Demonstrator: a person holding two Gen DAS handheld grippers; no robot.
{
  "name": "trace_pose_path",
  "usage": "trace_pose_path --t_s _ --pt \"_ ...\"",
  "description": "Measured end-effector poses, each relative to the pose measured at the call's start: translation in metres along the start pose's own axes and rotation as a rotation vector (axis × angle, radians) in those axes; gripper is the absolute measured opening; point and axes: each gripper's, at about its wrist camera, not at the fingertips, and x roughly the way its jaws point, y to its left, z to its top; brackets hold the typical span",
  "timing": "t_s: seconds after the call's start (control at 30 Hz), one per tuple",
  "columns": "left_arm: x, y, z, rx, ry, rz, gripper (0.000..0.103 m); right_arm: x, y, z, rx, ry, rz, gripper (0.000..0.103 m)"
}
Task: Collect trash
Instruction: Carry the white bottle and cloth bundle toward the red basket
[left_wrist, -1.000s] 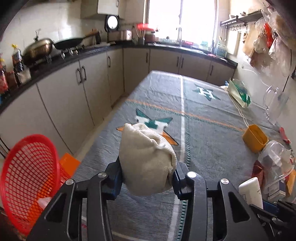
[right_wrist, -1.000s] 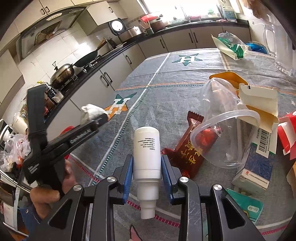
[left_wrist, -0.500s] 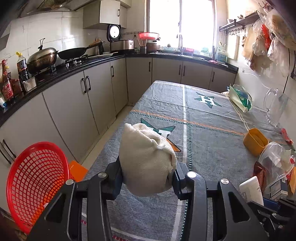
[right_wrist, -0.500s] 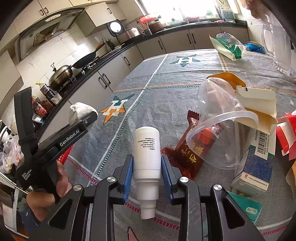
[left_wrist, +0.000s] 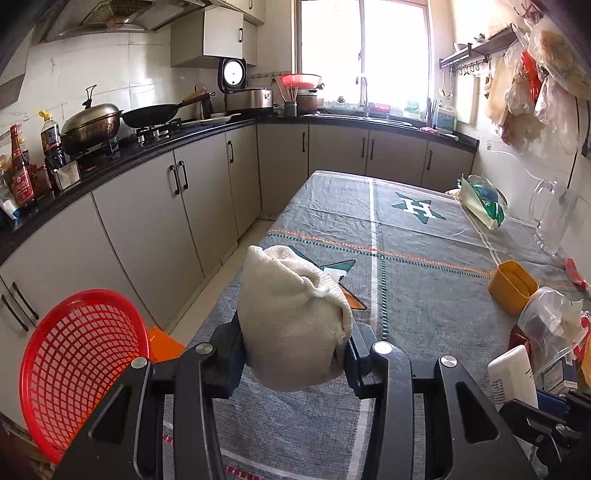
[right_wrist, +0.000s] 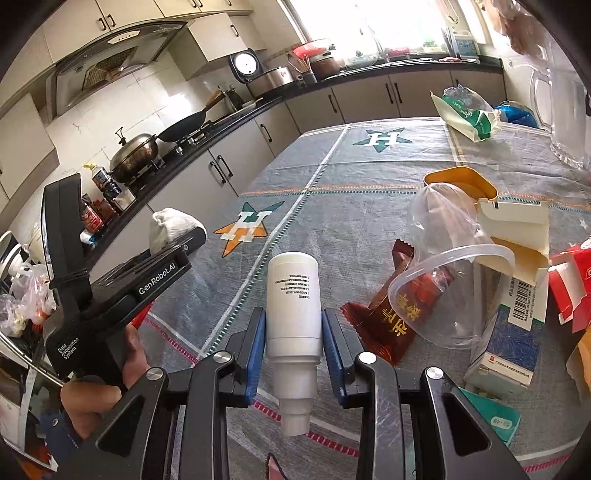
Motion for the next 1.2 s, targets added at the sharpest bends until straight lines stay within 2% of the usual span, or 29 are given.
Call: trace_pose_path --t_s 0.73,0.9,1.2 --pt "-0.012 0.008 0.001 -0.018 -0.043 0.018 0.042 -0.001 0.005 0.0 -0.029 -0.019 -0.007 0.033" --pt "-0.031 0.022 -0.005 -0.055 -0.06 0.008 0.042 -0.003 0.006 0.003 -0.047 -0.045 -0.028 0.033" --pt "-0.06 0.066 -0.019 -0.082 -0.075 0.032 0.042 0.003 0.032 -0.002 -0.092 -0.018 -0.065 0.033"
